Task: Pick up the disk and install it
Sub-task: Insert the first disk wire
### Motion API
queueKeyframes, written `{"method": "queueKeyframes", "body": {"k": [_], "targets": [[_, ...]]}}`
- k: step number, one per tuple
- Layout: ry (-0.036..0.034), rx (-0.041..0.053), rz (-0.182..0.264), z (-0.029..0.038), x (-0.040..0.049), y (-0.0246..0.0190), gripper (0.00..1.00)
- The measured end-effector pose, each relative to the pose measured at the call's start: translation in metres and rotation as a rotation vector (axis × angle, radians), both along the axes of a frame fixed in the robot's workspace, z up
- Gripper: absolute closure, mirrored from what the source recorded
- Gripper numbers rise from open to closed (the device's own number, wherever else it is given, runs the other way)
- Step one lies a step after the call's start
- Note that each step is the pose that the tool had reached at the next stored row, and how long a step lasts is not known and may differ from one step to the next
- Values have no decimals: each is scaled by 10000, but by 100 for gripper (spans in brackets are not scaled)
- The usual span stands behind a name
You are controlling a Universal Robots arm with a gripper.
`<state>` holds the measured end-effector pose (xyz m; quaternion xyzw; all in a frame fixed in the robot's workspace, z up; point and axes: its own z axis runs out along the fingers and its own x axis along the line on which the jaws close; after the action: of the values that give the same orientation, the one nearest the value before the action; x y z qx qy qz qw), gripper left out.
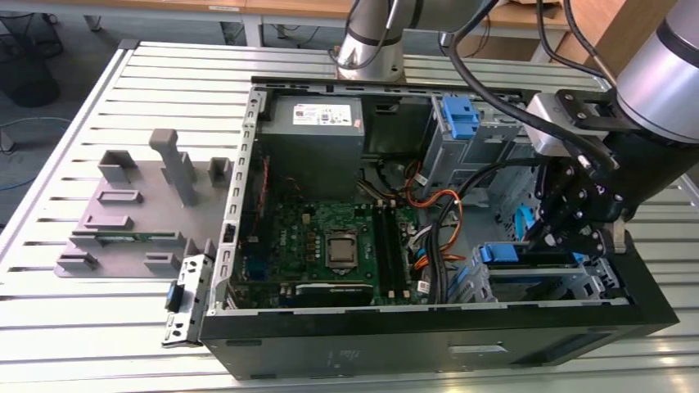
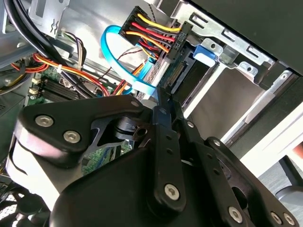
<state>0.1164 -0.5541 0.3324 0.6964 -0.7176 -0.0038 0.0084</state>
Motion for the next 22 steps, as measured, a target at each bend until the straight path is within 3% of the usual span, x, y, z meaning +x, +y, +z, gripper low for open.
{"method": "queueKeyframes", "body": {"k": [18,21,22], "targets": [[-5,5,1,-42,0,1,84],[-4,5,0,-45,0,0,77],[-4,-1,0,-42,0,0,70]]}}
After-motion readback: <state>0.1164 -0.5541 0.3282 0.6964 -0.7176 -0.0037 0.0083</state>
